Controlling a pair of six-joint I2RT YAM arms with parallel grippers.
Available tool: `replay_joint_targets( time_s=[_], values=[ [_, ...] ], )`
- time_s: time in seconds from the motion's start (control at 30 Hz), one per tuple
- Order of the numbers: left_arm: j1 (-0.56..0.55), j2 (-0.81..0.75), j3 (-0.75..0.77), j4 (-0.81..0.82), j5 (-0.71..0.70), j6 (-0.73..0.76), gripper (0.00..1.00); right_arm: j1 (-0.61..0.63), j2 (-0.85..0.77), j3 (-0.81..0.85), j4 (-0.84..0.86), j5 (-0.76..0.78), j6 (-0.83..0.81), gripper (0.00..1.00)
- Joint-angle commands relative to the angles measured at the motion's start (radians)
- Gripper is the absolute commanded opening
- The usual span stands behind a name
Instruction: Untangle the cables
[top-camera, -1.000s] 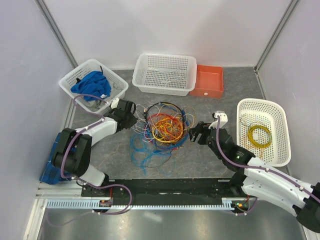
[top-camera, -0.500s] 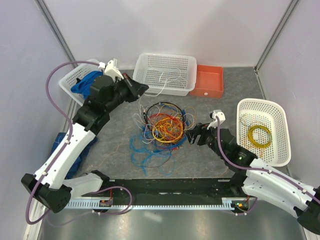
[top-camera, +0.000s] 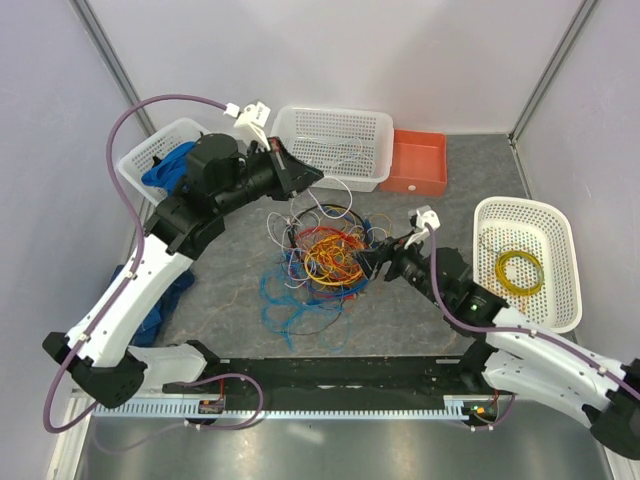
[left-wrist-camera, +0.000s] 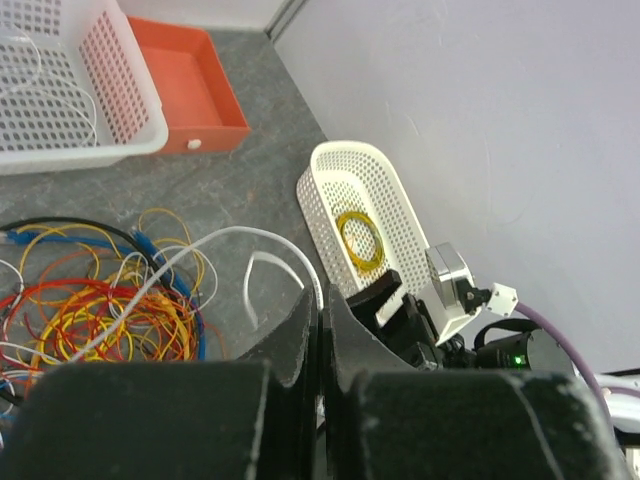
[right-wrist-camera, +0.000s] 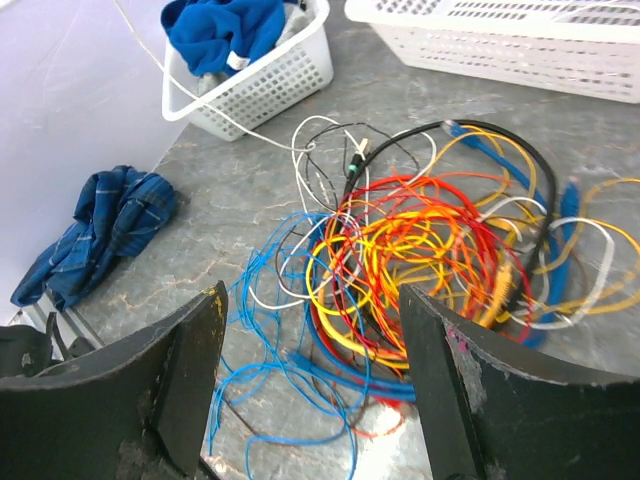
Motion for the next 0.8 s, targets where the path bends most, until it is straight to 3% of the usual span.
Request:
replay_joint_targets(
  time_s=[0.0, 0.13, 0.37, 0.6, 0.67, 0.7, 0.77],
  values=[
    [-0.029, 0.030, 0.062, -0.010, 0.079, 0.027, 0.02, 0.014, 0.127, 0.036, 0.178, -0.084, -0.025, 0.78],
    [-0.041, 0.034, 0.099, -0.010, 0.089, 0.029, 0.02, 0.063, 0.236, 0.052, 0.349, -0.108, -0.042, 0.82],
    [-0.046, 0.036, 0.109, -0.014, 0.091, 0.026, 0.02, 0.121, 0.503, 0.195, 0.463, -0.070, -0.147, 0.83],
    [-0.049, 0.036, 0.087, 0.001, 0.096, 0.007, 0.02, 0.135, 0.784, 0.344, 0.601, 0.118, -0.187, 0.81],
    [-0.051, 0.034, 0.078, 0.005, 0.099, 0.003, 0.02, 0.135, 0.845, 0.370, 0.672, 0.143, -0.184, 0.76],
    [-0.051, 0.031, 0.075, 0.007, 0.097, 0.004, 0.02, 0.135, 0.859, 0.378, 0.687, 0.163, -0.178, 0.59],
    [-0.051, 0.027, 0.066, 0.004, 0.089, 0.007, 0.02, 0.136, 0.873, 0.378, 0.727, 0.175, -0.155, 0.41]
  ],
)
